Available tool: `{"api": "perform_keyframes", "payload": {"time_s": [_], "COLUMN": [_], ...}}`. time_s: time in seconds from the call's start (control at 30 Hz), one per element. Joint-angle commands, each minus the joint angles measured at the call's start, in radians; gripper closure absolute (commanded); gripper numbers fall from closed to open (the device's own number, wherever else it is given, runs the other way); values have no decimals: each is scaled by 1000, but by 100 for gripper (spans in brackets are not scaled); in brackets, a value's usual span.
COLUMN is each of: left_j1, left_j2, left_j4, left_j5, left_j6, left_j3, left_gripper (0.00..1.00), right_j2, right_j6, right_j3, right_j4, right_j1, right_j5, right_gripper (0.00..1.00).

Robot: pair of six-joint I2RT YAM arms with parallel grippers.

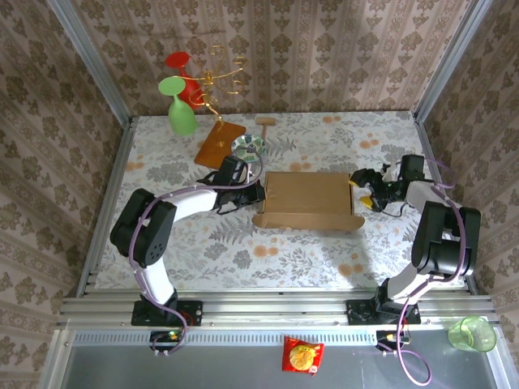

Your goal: Fold the paper box

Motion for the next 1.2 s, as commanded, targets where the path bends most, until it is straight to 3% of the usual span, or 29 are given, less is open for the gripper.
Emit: {"api": "perform_keyframes", "payload": {"time_s": [0.0,0.1,0.2,0.5,0.63,0.77,0.9,1.03,1.17], "left_j1": [13,18,25,54,65,73,85,88,91], "left_j2": [21,25,25,28,31,24,-27,-172,-322], "left_j4": [-69,-74,-67,-68,-62,-59,-65,-100,-109], "left_j5": [-21,-27,-23,-13,-8,-7,-28,-130,-216], "left_j6": [28,30,30,42,50,53,53,58,67], "left_j3": [-35,-46,-61,-75,-79,-72,-63,-48,-42], "left_gripper": [100,100,100,100,100,100,83,61,55], "right_j2": [-31,-35,-22,25,36,45,24,-6,4], "right_j6": [-61,-36,-5,68,152,224,303,391,504], "right_j3": [-21,-55,-91,-143,-154,-143,-144,-116,-46], "right_j4": [-21,5,75,281,404,463,500,464,312], "right_j1": [2,6,24,84,127,162,167,166,170], "right_j5": [-42,-18,-51,-160,-209,-223,-216,-205,-210], "right_gripper": [12,12,7,7,12,24,36,41,46]}}
